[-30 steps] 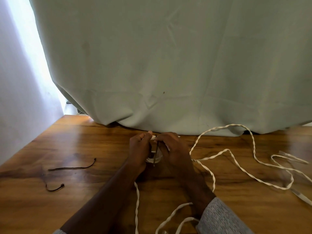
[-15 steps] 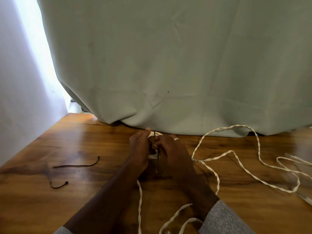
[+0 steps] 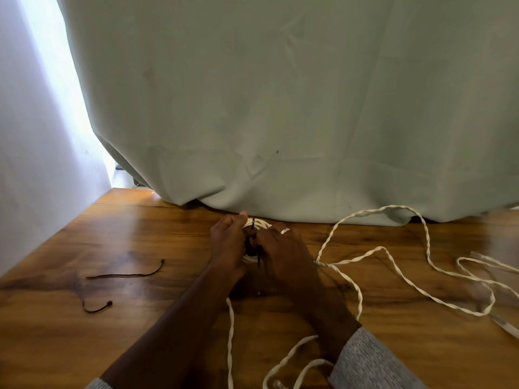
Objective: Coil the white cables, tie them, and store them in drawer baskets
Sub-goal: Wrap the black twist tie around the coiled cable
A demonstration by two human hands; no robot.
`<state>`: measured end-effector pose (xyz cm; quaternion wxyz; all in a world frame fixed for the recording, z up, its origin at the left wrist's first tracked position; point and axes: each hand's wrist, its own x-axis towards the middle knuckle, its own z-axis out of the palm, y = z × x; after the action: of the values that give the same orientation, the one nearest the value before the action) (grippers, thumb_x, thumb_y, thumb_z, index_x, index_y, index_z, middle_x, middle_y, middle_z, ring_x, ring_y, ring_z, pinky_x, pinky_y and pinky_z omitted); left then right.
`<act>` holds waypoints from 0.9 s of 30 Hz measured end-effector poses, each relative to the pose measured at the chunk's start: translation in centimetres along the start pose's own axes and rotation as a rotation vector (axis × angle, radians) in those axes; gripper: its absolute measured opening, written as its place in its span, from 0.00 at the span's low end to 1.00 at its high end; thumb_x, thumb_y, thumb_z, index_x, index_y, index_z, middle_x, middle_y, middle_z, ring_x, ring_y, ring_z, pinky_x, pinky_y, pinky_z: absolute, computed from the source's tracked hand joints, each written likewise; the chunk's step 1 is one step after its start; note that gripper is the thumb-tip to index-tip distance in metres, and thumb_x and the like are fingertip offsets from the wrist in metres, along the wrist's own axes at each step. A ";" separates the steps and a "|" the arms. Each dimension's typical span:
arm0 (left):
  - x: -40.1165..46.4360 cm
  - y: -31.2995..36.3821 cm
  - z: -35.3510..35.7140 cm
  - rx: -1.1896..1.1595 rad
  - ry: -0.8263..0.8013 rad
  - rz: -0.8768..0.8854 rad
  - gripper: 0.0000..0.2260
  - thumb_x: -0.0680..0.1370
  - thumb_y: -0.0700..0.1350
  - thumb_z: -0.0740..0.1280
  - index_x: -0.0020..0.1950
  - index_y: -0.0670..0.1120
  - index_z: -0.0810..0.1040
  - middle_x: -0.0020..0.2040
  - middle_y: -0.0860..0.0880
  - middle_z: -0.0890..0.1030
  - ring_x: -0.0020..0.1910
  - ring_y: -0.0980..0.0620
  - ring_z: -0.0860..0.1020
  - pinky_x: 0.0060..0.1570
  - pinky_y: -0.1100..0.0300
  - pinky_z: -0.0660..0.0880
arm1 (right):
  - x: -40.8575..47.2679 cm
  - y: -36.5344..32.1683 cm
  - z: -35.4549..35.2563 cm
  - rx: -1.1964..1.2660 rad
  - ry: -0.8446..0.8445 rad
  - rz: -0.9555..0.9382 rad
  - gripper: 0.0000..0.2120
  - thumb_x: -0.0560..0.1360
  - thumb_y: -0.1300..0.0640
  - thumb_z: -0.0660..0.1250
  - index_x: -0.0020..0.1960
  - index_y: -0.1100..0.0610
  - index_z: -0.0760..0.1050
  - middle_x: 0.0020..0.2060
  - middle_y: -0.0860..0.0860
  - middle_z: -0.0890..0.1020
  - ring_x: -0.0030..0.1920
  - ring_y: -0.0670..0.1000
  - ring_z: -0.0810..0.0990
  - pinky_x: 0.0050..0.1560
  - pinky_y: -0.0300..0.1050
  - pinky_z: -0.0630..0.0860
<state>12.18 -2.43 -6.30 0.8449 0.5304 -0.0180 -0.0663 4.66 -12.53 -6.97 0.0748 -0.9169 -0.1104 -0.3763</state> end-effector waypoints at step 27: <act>-0.6 -0.7 -0.7 0.504 -0.400 0.329 0.12 0.83 0.46 0.63 0.43 0.47 0.82 0.31 0.52 0.77 0.27 0.57 0.72 0.25 0.62 0.69 | -0.4 2.4 -1.8 0.924 0.344 0.682 0.02 0.77 0.64 0.71 0.46 0.62 0.81 0.38 0.53 0.86 0.41 0.49 0.85 0.43 0.39 0.80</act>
<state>11.59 -2.05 -7.15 0.6668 0.6886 -0.2838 -0.0253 3.82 -15.26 -6.11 0.5991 -0.6991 0.0516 -0.3869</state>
